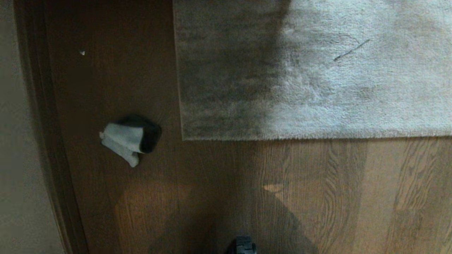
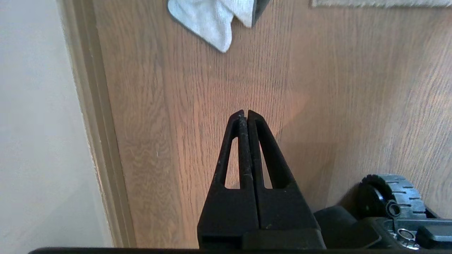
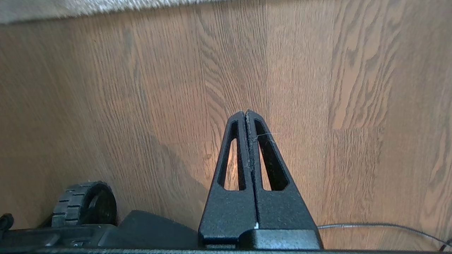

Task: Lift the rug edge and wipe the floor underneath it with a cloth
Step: Pick up the rag

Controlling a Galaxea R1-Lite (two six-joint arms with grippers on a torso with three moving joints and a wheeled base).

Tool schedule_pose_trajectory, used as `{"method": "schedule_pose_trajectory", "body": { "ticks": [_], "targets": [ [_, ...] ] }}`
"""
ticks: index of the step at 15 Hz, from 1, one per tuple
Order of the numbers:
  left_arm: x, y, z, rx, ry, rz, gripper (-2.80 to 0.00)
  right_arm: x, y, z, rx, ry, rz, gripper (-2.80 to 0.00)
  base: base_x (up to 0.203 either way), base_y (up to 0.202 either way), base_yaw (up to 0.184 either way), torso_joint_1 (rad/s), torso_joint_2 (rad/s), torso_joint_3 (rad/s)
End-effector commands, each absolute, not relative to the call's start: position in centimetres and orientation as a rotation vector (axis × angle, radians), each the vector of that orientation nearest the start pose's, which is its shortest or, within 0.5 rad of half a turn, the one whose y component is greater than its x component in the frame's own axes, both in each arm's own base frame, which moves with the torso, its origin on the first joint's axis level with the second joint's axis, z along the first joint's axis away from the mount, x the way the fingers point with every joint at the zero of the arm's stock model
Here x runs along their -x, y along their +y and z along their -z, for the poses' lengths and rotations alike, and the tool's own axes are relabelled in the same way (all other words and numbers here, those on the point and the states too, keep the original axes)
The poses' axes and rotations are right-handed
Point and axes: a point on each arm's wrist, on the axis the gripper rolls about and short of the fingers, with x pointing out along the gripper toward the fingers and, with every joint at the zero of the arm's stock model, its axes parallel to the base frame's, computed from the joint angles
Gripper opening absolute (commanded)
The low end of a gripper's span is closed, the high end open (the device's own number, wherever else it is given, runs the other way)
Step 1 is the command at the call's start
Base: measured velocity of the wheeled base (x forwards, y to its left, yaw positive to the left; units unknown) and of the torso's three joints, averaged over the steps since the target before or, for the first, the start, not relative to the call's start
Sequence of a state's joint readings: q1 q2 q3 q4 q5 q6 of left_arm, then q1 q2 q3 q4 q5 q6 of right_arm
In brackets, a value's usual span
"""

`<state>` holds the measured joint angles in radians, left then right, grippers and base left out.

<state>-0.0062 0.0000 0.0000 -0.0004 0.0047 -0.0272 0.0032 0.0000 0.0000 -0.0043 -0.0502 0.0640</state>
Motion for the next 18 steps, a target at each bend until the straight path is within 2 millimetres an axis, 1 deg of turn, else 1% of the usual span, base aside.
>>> {"method": "schedule_pose_trajectory", "body": {
  "ticks": [1, 5, 18],
  "targets": [
    [2.28, 0.03, -7.55, 0.029, 0.000, 0.000, -2.80, 2.28, -0.12, -7.60, -0.064, -0.006, 0.046, -2.80, 0.000, 0.000, 0.000, 0.004, 0.00, -0.186],
    [2.28, 0.02, -7.55, 0.029, 0.000, 0.001, -2.80, 2.28, -0.12, -7.60, -0.065, -0.006, 0.046, -2.80, 0.000, 0.000, 0.000, 0.003, 0.00, -0.137],
    [2.28, 0.02, -7.55, 0.032, 0.000, 0.002, -2.80, 2.28, -0.12, -7.60, -0.065, -0.006, 0.046, -2.80, 0.000, 0.000, 0.000, 0.000, 0.00, -0.002]
  ]
}}
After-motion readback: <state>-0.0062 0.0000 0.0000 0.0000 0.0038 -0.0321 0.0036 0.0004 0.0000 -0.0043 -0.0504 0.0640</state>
